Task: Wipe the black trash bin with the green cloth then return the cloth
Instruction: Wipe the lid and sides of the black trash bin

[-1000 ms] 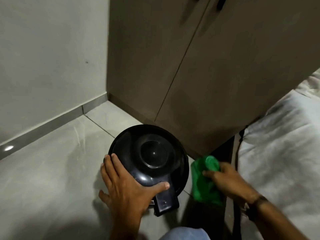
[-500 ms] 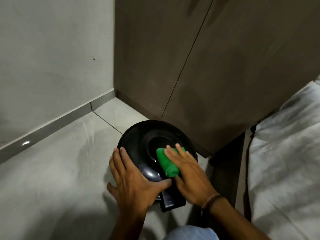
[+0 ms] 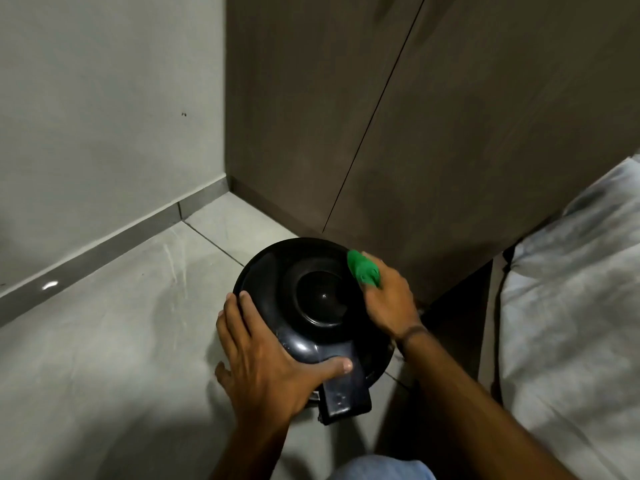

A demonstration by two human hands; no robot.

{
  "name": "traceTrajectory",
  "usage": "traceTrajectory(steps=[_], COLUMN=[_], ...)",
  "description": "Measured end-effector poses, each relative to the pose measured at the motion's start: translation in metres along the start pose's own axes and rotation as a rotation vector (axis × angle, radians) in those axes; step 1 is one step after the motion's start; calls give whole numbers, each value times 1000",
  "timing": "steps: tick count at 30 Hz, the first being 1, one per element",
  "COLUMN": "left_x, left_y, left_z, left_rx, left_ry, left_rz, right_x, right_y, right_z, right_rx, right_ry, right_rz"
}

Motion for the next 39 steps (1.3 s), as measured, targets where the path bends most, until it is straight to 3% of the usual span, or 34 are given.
traceTrajectory(steps=[3, 7, 9, 12, 14, 17, 19, 22, 27, 31, 33, 36, 39], left_x=[2, 34, 59, 89, 106, 98, 55, 8, 4, 1, 2, 4, 0], left_y=[0, 16, 32, 46, 62, 91, 85, 41, 27, 27, 31, 34, 33], left_z=[2, -14, -12, 6, 17, 11, -12, -18, -21, -26, -25, -27, -25], left_rx=[14, 49, 120, 362, 536, 490, 292, -8, 62, 72, 70, 72, 55], left_ry=[-8, -64, -178, -252, -236, -75, 105, 228, 202, 147, 139, 146, 167], left_rz=[-15, -98, -248, -577, -622, -377, -170, -54, 103, 138, 127, 139, 172], right_x=[49, 39, 19, -13, -27, -34, -33, -34, -18, 47, 64, 38, -12], right_y=[-15, -34, -29, -21, -28, -35, -38, -43, -37, -35, -53, -93, -114], right_z=[-46, -77, -60, -35, -34, -38, -39, -43, -44, -82, -124, -191, -203], right_rx=[-107, -169, -144, -97, -88, -97, -123, -143, -147, -223, -302, -410, -447], right_ry=[21, 249, 272, 163, 100, 14, -16, -51, -57, 33, 180, 585, 898], right_rz=[-24, -148, -176, -103, -63, 7, 41, 80, 112, -42, -142, -274, -421])
Point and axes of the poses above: each hand's wrist, its own x-axis towards the middle knuckle, its own y-axis out of the back of the hand, z = x × y, the point moved 8 cm from there along x, towards the middle knuckle, and after that the axes turned 10 degrees about -x, right-handed, at the moved point
